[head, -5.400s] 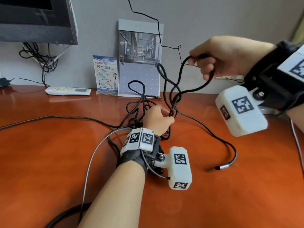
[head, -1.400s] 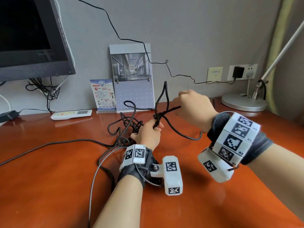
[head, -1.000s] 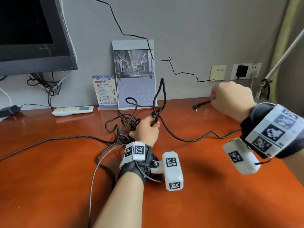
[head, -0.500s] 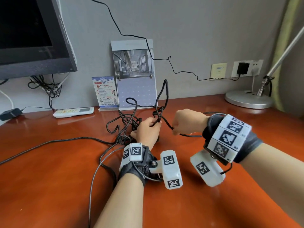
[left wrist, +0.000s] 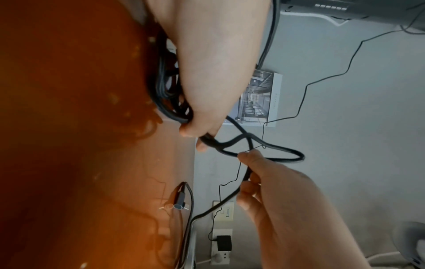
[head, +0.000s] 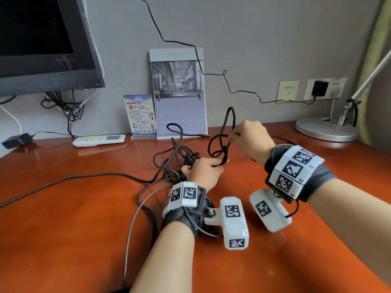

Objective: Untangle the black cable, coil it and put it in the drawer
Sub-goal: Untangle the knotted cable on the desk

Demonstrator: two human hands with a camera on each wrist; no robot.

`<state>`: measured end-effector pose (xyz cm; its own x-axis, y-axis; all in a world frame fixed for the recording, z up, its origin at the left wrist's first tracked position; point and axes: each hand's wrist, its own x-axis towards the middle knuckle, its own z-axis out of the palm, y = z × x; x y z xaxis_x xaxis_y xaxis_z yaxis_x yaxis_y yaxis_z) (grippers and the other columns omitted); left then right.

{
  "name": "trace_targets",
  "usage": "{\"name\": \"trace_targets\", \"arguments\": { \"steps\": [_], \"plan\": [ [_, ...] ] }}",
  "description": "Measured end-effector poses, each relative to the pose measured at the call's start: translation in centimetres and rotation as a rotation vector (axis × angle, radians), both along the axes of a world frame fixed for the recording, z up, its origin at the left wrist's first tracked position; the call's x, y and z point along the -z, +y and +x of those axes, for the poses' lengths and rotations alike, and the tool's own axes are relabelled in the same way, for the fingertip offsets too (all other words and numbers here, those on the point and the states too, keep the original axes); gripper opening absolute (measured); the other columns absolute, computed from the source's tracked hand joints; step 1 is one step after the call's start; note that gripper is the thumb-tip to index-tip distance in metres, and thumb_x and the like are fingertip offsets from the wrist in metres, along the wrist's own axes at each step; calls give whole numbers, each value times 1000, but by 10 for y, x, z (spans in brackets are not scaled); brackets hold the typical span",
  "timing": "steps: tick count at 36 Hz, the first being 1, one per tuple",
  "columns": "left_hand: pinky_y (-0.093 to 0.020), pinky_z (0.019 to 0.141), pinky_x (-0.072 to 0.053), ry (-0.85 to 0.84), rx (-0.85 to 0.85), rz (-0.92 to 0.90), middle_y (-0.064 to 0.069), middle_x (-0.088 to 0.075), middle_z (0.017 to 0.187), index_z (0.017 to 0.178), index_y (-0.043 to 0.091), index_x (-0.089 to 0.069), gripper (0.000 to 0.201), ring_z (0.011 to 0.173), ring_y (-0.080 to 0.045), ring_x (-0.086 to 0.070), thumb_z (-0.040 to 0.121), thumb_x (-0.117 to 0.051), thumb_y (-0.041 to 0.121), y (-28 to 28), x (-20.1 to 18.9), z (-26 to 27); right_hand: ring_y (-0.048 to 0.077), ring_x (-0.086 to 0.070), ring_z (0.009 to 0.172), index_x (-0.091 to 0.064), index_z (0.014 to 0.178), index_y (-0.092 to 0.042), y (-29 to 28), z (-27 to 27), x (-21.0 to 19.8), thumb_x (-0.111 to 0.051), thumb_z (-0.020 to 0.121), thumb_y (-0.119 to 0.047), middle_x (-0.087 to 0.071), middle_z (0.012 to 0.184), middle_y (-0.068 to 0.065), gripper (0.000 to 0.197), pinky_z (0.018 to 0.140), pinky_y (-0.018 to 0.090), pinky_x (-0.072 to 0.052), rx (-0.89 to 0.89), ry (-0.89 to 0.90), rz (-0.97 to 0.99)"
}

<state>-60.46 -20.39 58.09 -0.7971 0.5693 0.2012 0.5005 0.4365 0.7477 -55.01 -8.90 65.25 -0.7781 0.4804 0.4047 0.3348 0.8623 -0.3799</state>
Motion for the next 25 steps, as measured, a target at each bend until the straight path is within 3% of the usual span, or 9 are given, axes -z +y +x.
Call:
{"name": "trace_targets", "arguments": {
  "steps": [2,4,7,10,13,16,21,23,25],
  "plan": [
    [-37,106,-17,26,21,-61,5,-68,91,115,45,-63,31,110,-13,-43,95,-46,29,1,1,-1,33,-55,74,-64,80,-1,2,2,0,-51,88,-12,-59,79,15,19,63,28,-38,-10,-22,-24],
    [-35,104,-17,26,33,-95,4,-67,102,118,44,-63,32,116,-14,-40,95,-46,30,2,3,-2,32,-54,71,-60,74,1,1,4,1,-49,86,-15,-58,75,14,23,56,27,-36,-30,-38,-32],
    [-37,100,-16,85,64,-156,6,-62,119,119,42,-63,32,122,-16,-37,95,-45,30,3,2,-2,23,-46,67,-48,65,-5,-5,4,4,-57,86,-35,-43,76,4,38,55,29,-32,-34,-102,-7],
    [-46,105,-8,202,87,-228,8,-53,122,114,39,-65,30,124,-19,-26,95,-45,28,5,-4,4,15,-41,57,-43,60,-10,-4,1,7,-63,81,-47,-36,71,-2,47,49,28,-31,18,-129,26],
    [-50,109,-1,302,70,-234,6,-50,120,112,31,-67,30,123,-22,-24,96,-43,25,9,-7,9,17,-38,49,-43,56,-8,3,-1,5,-68,77,-42,-41,56,1,48,44,26,-29,53,-69,-34],
    [-45,109,-8,315,49,-142,9,-51,123,105,26,-70,32,121,-19,-29,95,-40,18,13,-10,11,16,-37,49,-49,58,-7,12,4,6,-65,80,-35,-41,53,2,39,44,26,-29,37,-25,-118],
    [-32,94,-36,342,-136,210,5,-55,114,103,24,-66,30,104,-16,-52,90,-45,7,11,-26,3,15,-32,50,-33,53,-11,19,14,16,-64,81,-29,-32,51,0,45,46,27,-25,-4,76,-227],
    [-33,88,-45,325,-61,230,3,-55,108,106,20,-62,26,95,-17,-56,91,-45,6,18,-35,-1,13,-29,49,-34,52,-11,24,18,21,-64,82,-27,-32,52,0,46,45,24,-24,-26,121,-279],
    [-29,81,-46,249,52,115,6,-58,97,98,23,-60,20,90,-15,-56,93,-45,11,27,-45,-2,13,-37,52,-47,55,-2,29,20,29,-65,82,-27,-42,55,3,40,48,22,-29,-50,168,-358]
  ]
}}
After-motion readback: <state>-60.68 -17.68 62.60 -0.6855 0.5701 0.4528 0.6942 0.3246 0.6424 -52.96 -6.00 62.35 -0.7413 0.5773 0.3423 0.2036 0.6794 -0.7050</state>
